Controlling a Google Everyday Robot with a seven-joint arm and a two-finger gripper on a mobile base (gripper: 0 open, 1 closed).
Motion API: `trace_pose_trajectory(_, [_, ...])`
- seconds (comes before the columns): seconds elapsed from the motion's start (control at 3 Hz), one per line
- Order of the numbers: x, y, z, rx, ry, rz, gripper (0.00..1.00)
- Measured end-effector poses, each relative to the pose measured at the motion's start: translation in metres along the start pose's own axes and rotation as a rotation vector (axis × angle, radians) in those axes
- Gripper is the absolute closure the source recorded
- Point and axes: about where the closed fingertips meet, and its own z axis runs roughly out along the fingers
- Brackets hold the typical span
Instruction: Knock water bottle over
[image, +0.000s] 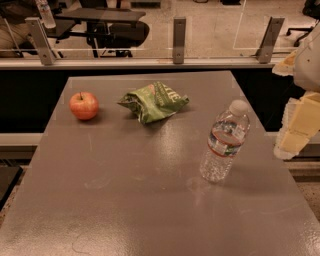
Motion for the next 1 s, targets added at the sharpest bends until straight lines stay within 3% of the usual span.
trace_pose_trajectory(0.33, [0.0,0.0,0.0,0.0,0.0,0.0,0.0])
trace_pose_trajectory(0.67, [-0.007,-0.001,0.006,-0.028,-0.063,0.018,0.0])
trace_pose_trajectory(1.0, [-0.026,0.003,0.021,-0.098,-0.256,0.048,0.0])
